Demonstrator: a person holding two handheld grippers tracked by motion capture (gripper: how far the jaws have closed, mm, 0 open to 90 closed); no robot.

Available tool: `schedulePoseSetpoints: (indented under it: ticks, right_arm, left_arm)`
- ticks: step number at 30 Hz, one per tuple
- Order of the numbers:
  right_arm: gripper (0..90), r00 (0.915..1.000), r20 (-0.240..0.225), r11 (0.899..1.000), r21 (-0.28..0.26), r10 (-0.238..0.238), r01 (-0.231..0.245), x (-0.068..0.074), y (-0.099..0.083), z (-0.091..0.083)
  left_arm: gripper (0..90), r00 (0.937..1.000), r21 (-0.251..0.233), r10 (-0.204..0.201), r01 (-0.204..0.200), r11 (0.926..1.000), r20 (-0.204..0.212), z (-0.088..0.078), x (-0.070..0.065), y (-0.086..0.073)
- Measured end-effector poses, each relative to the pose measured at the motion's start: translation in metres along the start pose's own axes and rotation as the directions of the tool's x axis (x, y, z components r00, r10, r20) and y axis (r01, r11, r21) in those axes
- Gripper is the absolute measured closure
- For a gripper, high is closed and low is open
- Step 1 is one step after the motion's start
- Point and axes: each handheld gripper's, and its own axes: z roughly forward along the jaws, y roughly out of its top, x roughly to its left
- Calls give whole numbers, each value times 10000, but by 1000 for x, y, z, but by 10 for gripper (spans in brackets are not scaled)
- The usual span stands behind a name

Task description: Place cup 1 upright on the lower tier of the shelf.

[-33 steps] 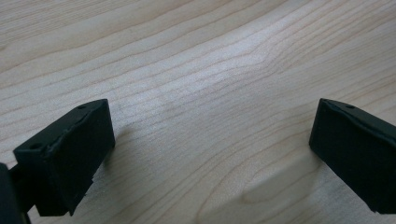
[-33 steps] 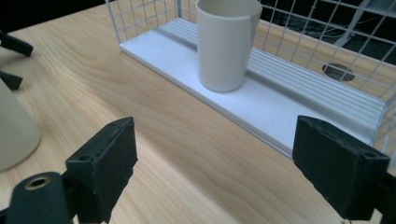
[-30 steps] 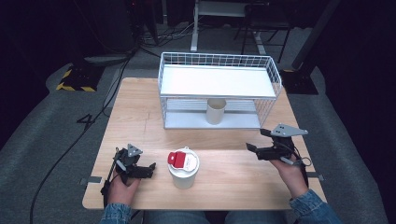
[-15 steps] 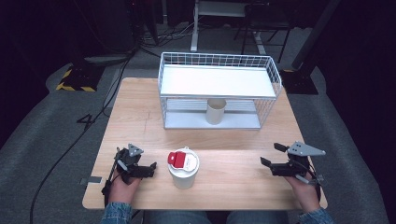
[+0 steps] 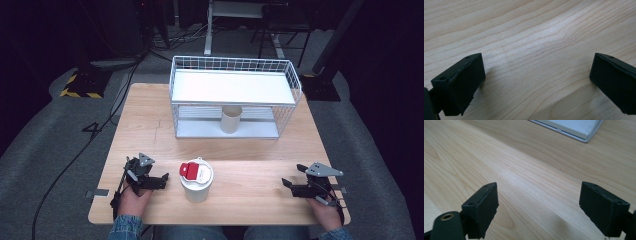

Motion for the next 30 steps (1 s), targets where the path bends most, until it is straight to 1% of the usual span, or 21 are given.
schedulePoseSetpoints:
  ticks: [3, 7, 9, 10, 11, 13, 15, 20, 25, 30]
  right_arm:
    - [160, 9998, 103, 9999, 74, 154, -155, -3, -2, 1]
    - [159, 9991, 276, 9983, 466, 336, -349, -6, -6, 4]
    - [162, 9988, 437, 9979, 597, 236, -262, -8, -8, 6]
    - [170, 9985, 441, 9967, 730, 312, -344, -10, -8, 7]
    - [170, 9984, 409, 9964, 740, 392, -422, -11, -8, 8]
    - [170, 9977, 453, 9948, 860, 509, -547, -14, -8, 9]
    - [157, 9967, 320, 9907, 1120, 740, -772, -16, -7, 12]
    - [146, 9964, 372, 9901, 1154, 764, -802, -16, -6, 14]
    - [137, 9954, 449, 9893, 1151, 848, -895, -15, -5, 16]
    - [136, 9951, 493, 9891, 1154, 858, -910, -14, -4, 16]
  left_arm:
    - [5, 10000, 3, 2, -2, 10000, -9, 0, 0, 0]
    - [5, 10000, 12, 10, -10, 10000, -10, 0, 0, 0]
    - [7, 10000, 13, 46, -46, 10000, -27, 0, 0, 0]
    - [9, 10000, 19, 83, -83, 10000, -15, 0, 0, 0]
    - [9, 10000, 46, 94, -94, 9999, 10, 0, 0, 0]
    - [9, 10000, 26, 8, -8, 10000, -54, 0, -1, 0]
    - [9, 10000, -4, -18, 18, 10000, -71, 0, -2, 0]
    - [9, 9999, 5, -31, 31, 10000, -121, -1, -3, -1]
    - [8, 10000, 1, 40, -40, 10000, -48, -2, -3, -2]
    - [4, 9998, 13, 186, -186, 9998, 124, -1, -2, -2]
